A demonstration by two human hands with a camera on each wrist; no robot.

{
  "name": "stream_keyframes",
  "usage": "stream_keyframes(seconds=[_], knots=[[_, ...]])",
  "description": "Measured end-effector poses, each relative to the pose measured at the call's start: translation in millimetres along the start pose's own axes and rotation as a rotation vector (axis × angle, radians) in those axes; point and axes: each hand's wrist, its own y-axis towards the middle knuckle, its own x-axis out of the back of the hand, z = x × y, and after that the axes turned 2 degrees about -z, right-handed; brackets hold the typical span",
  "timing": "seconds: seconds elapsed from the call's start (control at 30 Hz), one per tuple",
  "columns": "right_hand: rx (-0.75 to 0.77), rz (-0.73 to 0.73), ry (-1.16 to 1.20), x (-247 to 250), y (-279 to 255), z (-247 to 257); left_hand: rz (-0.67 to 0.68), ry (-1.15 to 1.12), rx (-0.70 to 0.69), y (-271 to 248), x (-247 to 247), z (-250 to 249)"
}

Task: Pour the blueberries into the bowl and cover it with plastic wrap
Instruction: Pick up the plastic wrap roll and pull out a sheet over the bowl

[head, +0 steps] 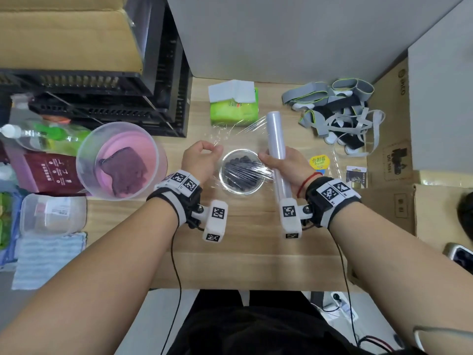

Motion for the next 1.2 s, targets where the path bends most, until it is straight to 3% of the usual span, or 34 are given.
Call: stream_keyframes(seconds=[0.13,0.37,0.57,0.7,0.87,1.2], knots=[[-0.116,-0.013,0.105,1.2,7.6,-28.1,-0.077,0.018,-0.076,4.6,0.1,22.4],[-0.085,-0.108,-0.224,1.8,15.1,-48.0,-0.134,0.064,-0.088,19.1,-8.2,52.0],[-0.148,-0.172,-0.153,3.2,23.0,-64.8,-0.136,0.128,-0.118,29.9,-11.4,66.7],[-0.208,-0.196,-0.140,8.9,28.3,-81.5,-0.129,0.126,-0.077,38.0,-15.2,78.5],[-0.175,-0.210,-0.236,6.3,31.9,-82.5,-0.160,0.146,-0.062,42.0,-22.4,78.8],[-0.196,-0.278,-0.165,5.5,44.7,-87.3,-0.176,0.233,0.022,51.8,-36.9,80.1]])
